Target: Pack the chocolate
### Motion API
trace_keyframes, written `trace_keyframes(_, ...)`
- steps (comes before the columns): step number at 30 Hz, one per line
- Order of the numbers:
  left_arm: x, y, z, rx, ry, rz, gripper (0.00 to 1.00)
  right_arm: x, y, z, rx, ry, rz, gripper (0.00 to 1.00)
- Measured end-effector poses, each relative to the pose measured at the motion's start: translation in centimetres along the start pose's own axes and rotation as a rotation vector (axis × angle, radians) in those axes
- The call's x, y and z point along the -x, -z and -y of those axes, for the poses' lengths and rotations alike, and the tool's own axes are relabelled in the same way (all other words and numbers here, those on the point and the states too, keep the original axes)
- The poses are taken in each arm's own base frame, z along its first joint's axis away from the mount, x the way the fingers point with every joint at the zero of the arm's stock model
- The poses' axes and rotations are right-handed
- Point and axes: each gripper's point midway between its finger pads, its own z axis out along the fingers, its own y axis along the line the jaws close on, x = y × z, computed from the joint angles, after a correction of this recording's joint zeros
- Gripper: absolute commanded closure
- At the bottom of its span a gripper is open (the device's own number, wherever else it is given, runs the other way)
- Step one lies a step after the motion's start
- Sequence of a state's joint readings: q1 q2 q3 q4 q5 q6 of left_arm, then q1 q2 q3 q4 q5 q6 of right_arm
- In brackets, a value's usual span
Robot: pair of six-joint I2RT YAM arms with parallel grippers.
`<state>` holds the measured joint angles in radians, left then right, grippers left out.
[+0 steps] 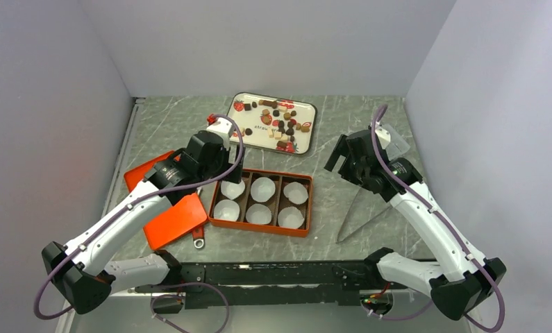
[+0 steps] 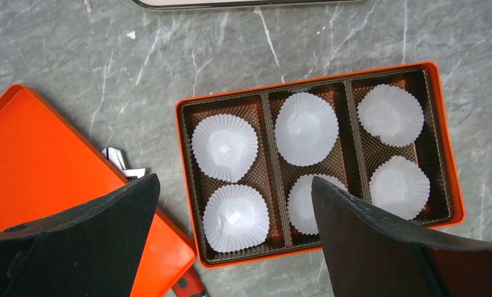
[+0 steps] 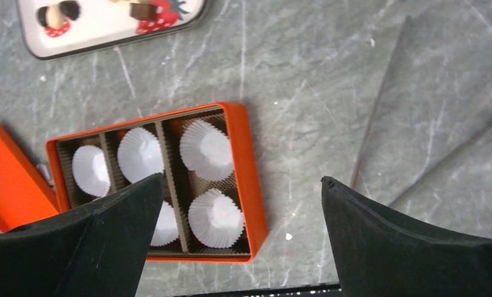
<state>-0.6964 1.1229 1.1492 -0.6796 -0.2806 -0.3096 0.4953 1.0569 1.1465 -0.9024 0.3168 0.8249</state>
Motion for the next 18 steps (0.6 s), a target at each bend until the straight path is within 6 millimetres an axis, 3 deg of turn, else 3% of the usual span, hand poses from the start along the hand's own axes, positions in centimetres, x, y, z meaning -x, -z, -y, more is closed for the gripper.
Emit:
trace_keyframes(10,-2.8,-0.7,-0.4,-0.032,0.000,-0.081,0.01,-1.9,-0.2,5.1,-0.240,-0.104,-0.081,0.00)
trace_keyframes(18,-3.0,-0.7,-0.5,-0.061,0.010,-0.091,0.00,-4.9,-1.0,8.9,-0.380,-0.202,-0.152,0.00)
